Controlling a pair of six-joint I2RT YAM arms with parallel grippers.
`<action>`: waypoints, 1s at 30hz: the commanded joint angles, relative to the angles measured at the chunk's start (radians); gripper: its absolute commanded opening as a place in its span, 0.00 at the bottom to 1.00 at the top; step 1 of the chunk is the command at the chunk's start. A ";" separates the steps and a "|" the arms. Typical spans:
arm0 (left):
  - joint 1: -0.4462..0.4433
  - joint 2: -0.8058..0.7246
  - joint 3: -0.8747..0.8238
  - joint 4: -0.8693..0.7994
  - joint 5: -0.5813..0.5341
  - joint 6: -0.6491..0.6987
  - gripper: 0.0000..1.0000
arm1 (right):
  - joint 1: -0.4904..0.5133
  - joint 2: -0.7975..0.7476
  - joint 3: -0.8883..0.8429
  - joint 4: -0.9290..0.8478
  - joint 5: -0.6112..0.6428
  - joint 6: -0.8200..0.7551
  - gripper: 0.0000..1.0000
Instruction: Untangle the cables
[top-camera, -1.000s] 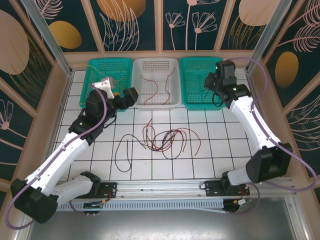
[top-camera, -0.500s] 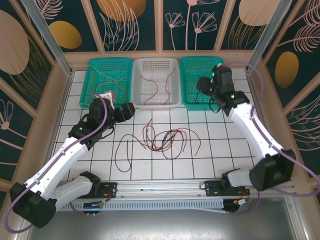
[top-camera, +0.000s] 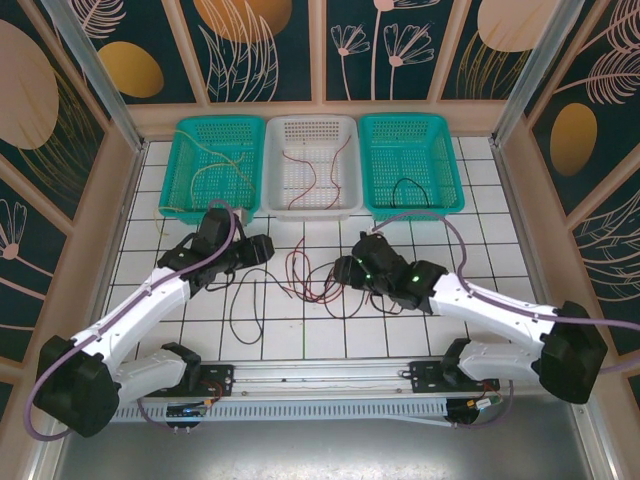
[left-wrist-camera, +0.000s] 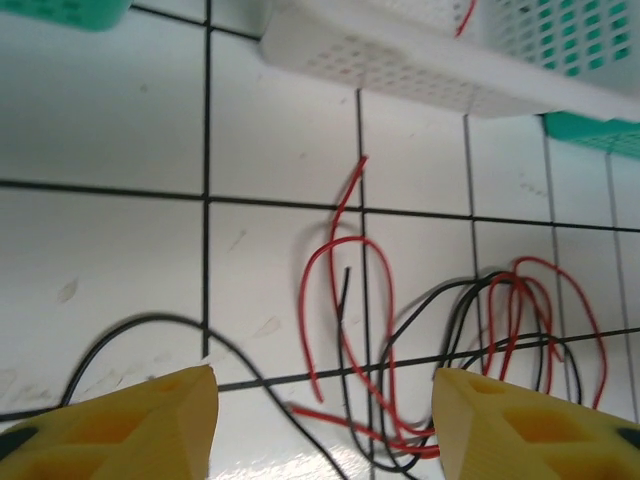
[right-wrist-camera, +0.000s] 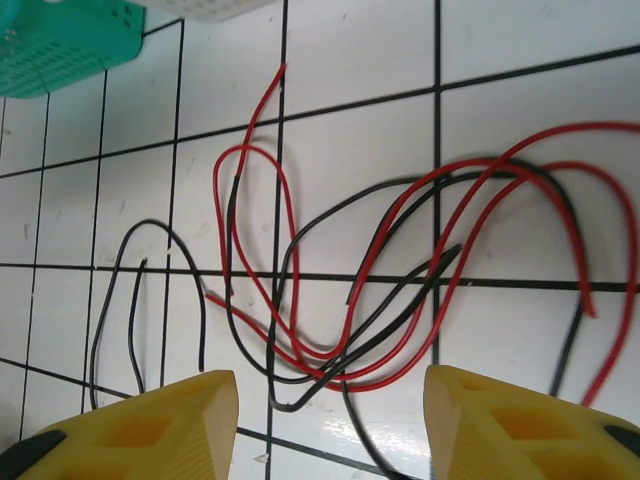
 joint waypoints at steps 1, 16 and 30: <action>0.002 -0.040 -0.023 -0.109 -0.077 -0.032 0.56 | 0.033 0.054 0.048 0.041 0.053 0.042 0.53; -0.112 0.043 -0.187 -0.092 -0.099 -0.122 0.47 | 0.033 0.182 0.235 -0.027 0.152 -0.066 0.51; -0.119 0.216 -0.185 -0.034 -0.130 -0.117 0.27 | 0.006 0.104 0.211 0.006 0.165 -0.069 0.46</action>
